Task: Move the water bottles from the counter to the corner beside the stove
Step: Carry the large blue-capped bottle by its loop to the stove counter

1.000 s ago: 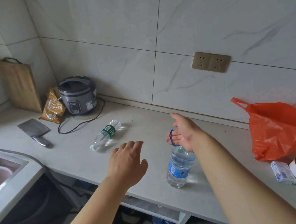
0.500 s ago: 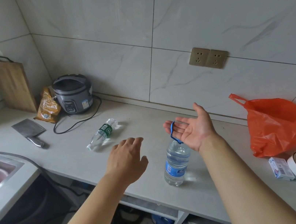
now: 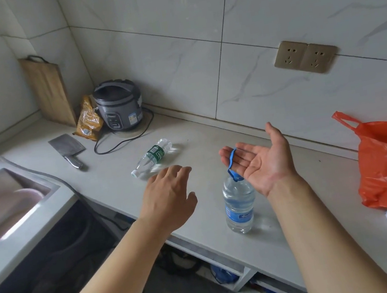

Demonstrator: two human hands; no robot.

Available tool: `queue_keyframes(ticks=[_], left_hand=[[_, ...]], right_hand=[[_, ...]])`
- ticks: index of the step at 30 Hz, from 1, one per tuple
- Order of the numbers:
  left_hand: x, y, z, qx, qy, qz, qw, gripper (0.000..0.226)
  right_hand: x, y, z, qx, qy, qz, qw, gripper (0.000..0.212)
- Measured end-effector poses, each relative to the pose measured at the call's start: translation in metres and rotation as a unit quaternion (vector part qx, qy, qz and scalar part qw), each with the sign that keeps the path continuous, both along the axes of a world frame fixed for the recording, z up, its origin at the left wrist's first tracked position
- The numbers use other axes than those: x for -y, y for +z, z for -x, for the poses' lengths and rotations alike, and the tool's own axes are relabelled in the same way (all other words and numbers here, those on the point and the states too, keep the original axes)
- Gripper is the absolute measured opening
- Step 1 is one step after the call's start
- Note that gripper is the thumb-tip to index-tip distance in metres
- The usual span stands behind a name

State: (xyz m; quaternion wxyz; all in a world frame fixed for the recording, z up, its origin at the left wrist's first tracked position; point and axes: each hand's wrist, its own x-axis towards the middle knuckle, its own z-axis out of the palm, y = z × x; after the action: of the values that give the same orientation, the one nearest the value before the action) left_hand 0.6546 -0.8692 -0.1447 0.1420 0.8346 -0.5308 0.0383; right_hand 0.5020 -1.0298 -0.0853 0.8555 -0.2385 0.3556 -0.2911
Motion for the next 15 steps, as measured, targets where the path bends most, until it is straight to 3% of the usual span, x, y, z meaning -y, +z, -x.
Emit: queue_keyframes(ticks=[15], left_hand=[[-0.095, 0.019, -0.013, -0.043, 0.100, 0.104, 0.989, 0.048]], right_hand=[[-0.087, 0.026, -0.050, -0.066, 0.118, 0.051, 0.990, 0.083]])
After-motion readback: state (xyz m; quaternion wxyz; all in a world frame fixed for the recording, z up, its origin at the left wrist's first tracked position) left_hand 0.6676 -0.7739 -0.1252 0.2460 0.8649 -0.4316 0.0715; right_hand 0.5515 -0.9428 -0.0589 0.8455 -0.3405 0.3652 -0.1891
